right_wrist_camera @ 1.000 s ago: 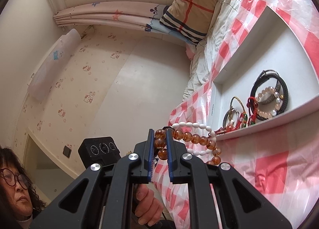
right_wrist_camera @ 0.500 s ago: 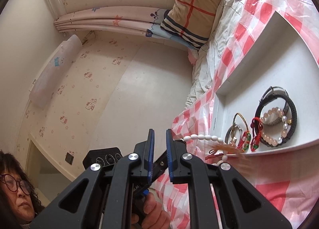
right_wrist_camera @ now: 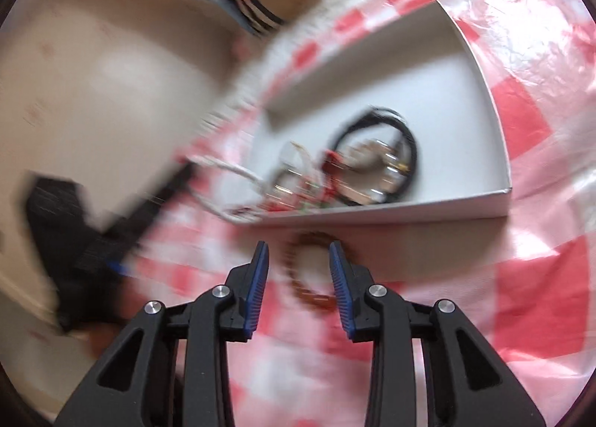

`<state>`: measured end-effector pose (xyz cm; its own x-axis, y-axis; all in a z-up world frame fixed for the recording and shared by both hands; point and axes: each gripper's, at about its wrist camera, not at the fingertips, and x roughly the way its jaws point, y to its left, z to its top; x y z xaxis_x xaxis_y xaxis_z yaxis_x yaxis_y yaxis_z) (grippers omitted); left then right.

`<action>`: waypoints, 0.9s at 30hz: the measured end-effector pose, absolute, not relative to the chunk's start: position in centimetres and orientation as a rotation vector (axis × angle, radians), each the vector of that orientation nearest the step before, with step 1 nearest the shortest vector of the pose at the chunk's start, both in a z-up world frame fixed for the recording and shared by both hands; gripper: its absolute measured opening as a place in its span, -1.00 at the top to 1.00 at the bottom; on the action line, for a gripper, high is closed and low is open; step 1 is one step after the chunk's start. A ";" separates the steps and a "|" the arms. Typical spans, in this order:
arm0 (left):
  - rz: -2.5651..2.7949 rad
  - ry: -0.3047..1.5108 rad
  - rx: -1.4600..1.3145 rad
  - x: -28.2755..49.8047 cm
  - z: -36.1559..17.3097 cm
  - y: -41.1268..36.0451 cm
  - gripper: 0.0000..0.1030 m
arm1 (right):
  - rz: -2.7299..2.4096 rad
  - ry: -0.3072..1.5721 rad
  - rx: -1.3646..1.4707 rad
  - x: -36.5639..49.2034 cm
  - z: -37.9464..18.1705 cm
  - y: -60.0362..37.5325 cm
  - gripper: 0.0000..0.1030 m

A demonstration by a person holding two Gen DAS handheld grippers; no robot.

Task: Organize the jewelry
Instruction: 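Lower both bracelets into the white box and open both tools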

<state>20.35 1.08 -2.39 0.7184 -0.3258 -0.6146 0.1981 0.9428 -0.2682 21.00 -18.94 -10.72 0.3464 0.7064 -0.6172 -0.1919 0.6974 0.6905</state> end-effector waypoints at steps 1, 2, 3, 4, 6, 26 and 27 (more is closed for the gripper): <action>-0.295 0.708 -0.191 20.4 -2.4 1.1 0.87 | 0.587 1.086 0.480 21.0 -10.9 -17.9 0.34; -0.301 0.702 -0.196 20.4 -2.3 1.2 0.87 | 0.552 1.101 0.396 21.1 -11.2 -16.9 0.34; -0.305 0.698 -0.203 20.4 -2.3 1.2 0.87 | 0.521 1.107 0.332 21.1 -11.4 -16.2 0.34; -0.310 0.694 -0.213 20.6 -2.3 1.3 0.86 | 0.489 1.107 0.243 21.2 -11.6 -15.1 0.34; -0.303 0.697 -0.215 20.8 -2.5 1.2 0.87 | 0.454 1.093 0.080 21.0 -11.7 -13.1 0.38; -0.101 0.812 -0.249 21.4 -4.5 6.7 0.80 | 0.835 0.811 0.702 21.4 -6.1 -18.2 0.76; -0.098 0.814 -0.249 21.4 -4.5 6.9 0.80 | 0.843 0.797 0.719 21.3 -5.6 -18.7 0.76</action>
